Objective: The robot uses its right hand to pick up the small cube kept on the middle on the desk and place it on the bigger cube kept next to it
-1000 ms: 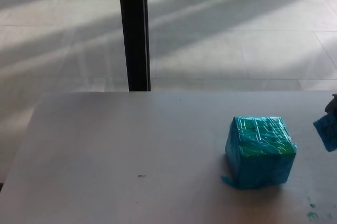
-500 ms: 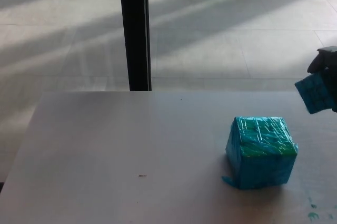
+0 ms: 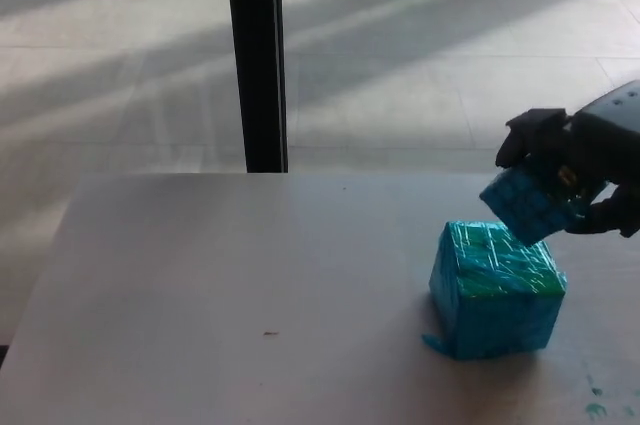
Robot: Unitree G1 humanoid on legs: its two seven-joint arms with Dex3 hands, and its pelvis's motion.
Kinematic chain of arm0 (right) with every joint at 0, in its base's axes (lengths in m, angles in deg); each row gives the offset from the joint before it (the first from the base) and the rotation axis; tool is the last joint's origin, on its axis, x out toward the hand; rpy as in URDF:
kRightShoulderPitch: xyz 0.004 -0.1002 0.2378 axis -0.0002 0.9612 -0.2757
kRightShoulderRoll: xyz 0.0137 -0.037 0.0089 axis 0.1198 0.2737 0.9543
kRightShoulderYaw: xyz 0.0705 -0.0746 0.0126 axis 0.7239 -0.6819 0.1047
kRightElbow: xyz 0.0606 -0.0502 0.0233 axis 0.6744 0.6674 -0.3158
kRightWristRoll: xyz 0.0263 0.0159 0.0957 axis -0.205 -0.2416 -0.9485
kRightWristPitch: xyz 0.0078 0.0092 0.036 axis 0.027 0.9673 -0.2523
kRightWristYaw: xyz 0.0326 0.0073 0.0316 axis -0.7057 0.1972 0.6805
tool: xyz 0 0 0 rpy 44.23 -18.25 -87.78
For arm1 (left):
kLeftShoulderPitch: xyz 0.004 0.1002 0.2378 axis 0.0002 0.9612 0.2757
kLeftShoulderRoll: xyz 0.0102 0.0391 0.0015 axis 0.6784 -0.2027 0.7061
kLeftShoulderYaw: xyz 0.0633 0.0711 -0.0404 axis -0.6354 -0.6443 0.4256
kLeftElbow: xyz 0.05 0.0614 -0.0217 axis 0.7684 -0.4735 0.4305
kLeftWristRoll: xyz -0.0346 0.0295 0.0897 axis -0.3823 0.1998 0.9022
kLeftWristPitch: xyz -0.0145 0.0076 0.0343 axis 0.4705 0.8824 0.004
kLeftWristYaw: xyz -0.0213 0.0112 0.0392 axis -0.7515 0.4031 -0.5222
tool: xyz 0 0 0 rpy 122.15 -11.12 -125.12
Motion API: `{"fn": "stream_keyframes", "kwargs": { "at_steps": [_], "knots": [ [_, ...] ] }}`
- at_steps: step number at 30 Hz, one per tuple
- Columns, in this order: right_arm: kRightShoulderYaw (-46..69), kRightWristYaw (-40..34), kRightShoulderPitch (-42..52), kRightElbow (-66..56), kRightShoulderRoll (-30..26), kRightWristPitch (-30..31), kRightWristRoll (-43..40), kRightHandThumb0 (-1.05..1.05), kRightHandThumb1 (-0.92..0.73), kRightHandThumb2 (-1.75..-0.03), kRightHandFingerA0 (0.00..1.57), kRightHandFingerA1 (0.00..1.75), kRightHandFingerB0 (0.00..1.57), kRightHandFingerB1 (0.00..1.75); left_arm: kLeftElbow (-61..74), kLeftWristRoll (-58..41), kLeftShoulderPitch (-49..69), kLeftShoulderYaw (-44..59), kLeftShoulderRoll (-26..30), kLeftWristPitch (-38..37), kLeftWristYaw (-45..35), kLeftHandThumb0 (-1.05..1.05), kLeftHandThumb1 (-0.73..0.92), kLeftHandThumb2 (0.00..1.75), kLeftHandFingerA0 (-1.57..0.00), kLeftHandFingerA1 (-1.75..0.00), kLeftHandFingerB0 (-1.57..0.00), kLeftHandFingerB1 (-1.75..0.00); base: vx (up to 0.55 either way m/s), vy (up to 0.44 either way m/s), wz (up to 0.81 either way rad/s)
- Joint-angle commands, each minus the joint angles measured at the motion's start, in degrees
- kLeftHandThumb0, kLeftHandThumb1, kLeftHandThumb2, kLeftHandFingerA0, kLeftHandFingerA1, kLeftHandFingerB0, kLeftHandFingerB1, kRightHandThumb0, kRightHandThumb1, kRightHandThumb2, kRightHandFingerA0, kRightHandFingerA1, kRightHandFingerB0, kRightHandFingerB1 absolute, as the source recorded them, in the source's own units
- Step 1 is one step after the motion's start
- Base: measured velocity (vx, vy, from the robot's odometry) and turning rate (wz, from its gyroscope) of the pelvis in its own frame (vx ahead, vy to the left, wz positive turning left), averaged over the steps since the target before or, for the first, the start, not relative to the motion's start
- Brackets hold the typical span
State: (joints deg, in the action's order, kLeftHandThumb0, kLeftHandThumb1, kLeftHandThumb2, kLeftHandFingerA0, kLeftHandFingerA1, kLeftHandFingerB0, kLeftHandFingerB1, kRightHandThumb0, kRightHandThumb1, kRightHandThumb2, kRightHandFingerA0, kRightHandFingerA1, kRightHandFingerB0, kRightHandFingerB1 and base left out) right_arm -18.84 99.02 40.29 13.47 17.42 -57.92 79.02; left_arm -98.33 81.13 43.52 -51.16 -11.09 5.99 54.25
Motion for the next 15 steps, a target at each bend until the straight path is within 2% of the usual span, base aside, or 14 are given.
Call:
{"fn": "stream_keyframes", "kwargs": {
  "at_steps": [1, 3, 4, 5, 7, 8, 11, 12, 13, 14, 15],
  "knots": [
    [-2.4, 3.0, 1.4, -1.4, -1.3, -0.4, 4.8, -0.38, -0.77, -0.65, 0.89, 1.58, 0.87, 0.67, -0.2, 0.2, 0.1, -0.2, 0.7, -0.6, -0.3, -0.69, 0.67, 0.61, -0.48, -0.60, -0.54, -0.44, 0.00, 0.000, 0.00],
    [-3.3, 2.1, 1.7, -0.3, -1.2, -0.7, 6.1, -0.39, -0.75, -0.69, 0.85, 1.58, 0.85, 0.71, -0.6, -0.6, -0.3, 0.6, 0.6, 0.7, -0.2, -0.68, 0.66, 0.60, -0.49, -0.59, -0.55, -0.44, 0.00, 0.000, 0.00],
    [-3.6, 1.7, 1.6, 0.1, -1.1, -0.8, 6.6, -0.40, -0.77, -0.63, 0.89, 1.55, 0.84, 0.75, -0.3, 0.2, -0.2, -0.1, 0.8, 0.1, 0.1, -0.68, 0.67, 0.61, -0.48, -0.58, -0.54, -0.43, 0.00, 0.000, 0.00],
    [-4.0, 1.4, 1.7, 0.3, -1.1, -0.7, 7.3, -0.39, -0.77, -0.67, 0.82, 1.65, 0.76, 1.15, -0.3, 0.6, -0.2, -0.5, 0.8, -0.2, 0.1, -0.69, 0.68, 0.61, -0.48, -0.58, -0.54, -0.43, 0.00, 0.000, 0.00],
    [-4.7, 1.1, 1.4, 0.5, -1.5, -1.0, 9.0, -0.38, -0.77, -0.68, 0.79, 1.63, 0.79, 1.01, 0.2, 0.3, 0.1, -0.3, 0.8, -0.3, 0.1, -0.68, 0.69, 0.61, -0.46, -0.58, -0.54, -0.44, 0.00, 0.000, 0.00],
    [-4.9, 1.4, 1.3, 0.3, -1.5, -0.5, 9.4, -0.38, -0.76, -0.65, 0.77, 1.67, 0.77, 1.15, 0.3, 0.4, 0.1, -0.5, 0.8, -0.2, -0.1, -0.68, 0.69, 0.61, -0.42, -0.56, -0.52, -0.42, 0.00, 0.000, 0.00],
    [-5.2, 1.8, 0.9, -0.6, -1.5, 0.2, 11.2, -0.38, -0.73, -0.63, 0.77, 1.68, 0.75, 1.17, 0.0, 0.4, -0.4, -0.5, 0.9, 0.0, 0.1, -0.68, 0.68, 0.61, -0.42, -0.57, -0.51, -0.42, 0.00, 0.000, 0.00],
    [-5.7, 2.9, 0.6, -1.0, -1.1, 1.3, 12.1, -0.36, -0.70, -0.61, 0.75, 1.62, 0.78, 0.89, -0.3, 0.3, -0.7, -0.4, 0.8, 0.4, 0.7, -0.67, 0.67, 0.61, -0.43, -0.57, -0.53, -0.44, 0.00, 0.000, 0.00],
    [-5.7, 2.8, 0.6, -1.0, -1.0, 1.4, 12.2, -0.36, -0.70, -0.61, 0.75, 1.62, 0.78, 0.89, -0.3, 0.3, -0.7, -0.4, 0.8, 0.4, 0.7, -0.67, 0.67, 0.61, -0.43, -0.57, -0.53, -0.44, 0.00, 0.000, 0.00],
    [-6.3, 2.9, 0.2, -0.5, -0.2, 1.1, 12.2, -0.33, -0.73, -0.65, 0.81, 1.66, 0.77, 0.59, -0.3, 0.4, -0.4, -0.6, 0.9, 0.0, 0.4, -0.69, 0.67, 0.61, -0.44, -0.59, -0.55, -0.46, 0.00, 0.000, 0.00],
    [-6.5, 2.8, -0.1, -0.3, 0.3, 1.0, 12.0, -0.32, -0.71, -0.64, 0.84, 1.70, 0.77, 0.59, -0.2, 0.5, -0.3, -0.7, 1.0, -0.2, 0.2, -0.69, 0.69, 0.61, -0.42, -0.59, -0.51, -0.45, 0.00, 0.000, 0.00]
  ]
}}
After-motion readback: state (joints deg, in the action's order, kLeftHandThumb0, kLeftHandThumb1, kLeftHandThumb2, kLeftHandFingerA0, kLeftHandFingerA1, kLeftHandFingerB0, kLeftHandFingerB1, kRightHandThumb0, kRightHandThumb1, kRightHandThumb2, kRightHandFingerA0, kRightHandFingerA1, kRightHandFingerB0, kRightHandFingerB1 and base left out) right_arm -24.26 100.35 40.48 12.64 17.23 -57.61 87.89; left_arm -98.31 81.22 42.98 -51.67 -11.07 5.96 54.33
